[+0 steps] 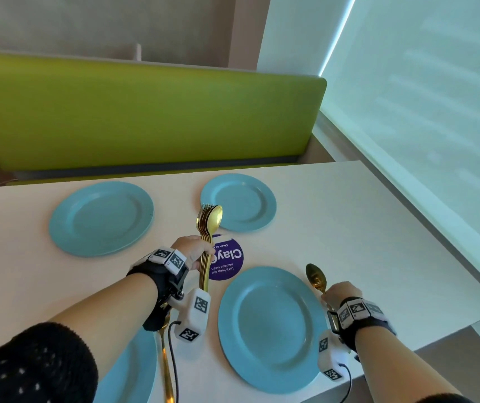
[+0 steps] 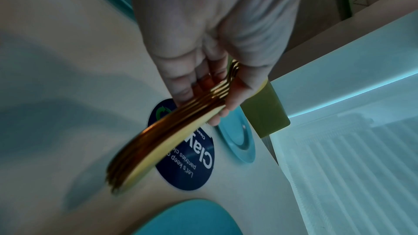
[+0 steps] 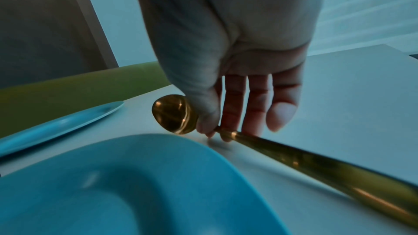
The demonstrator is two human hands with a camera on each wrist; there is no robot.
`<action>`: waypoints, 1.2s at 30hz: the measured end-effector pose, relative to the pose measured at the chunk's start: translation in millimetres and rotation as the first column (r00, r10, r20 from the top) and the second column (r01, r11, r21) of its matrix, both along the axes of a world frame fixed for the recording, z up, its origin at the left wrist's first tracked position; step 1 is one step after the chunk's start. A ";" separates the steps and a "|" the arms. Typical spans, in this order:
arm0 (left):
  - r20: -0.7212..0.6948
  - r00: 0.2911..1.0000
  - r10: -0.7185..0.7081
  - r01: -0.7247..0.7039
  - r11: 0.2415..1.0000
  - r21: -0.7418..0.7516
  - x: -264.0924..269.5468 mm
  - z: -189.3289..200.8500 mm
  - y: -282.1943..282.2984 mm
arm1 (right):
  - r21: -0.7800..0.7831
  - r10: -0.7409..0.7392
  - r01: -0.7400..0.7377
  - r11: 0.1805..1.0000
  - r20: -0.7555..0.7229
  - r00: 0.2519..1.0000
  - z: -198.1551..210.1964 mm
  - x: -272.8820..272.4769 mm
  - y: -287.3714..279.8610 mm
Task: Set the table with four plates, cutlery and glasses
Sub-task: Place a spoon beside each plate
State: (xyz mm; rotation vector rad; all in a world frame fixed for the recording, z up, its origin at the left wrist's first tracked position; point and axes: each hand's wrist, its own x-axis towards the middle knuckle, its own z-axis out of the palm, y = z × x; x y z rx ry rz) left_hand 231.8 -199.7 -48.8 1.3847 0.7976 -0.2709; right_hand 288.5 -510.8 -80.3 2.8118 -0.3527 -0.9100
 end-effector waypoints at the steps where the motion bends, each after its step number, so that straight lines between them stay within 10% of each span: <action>1: 0.000 1.000 0.001 -0.001 1.000 0.006 0.5 -0.1 -1.3 | 0.003 -0.001 0.001 1.000 0.008 1.000 0.4 0.5 0.6; 36: -0.009 1.000 0.025 -0.025 1.000 -0.002 0.2 -5.1 -14.2 | 0.420 -0.229 0.119 0.900 0.222 0.948 7.0 -13.4 -2.7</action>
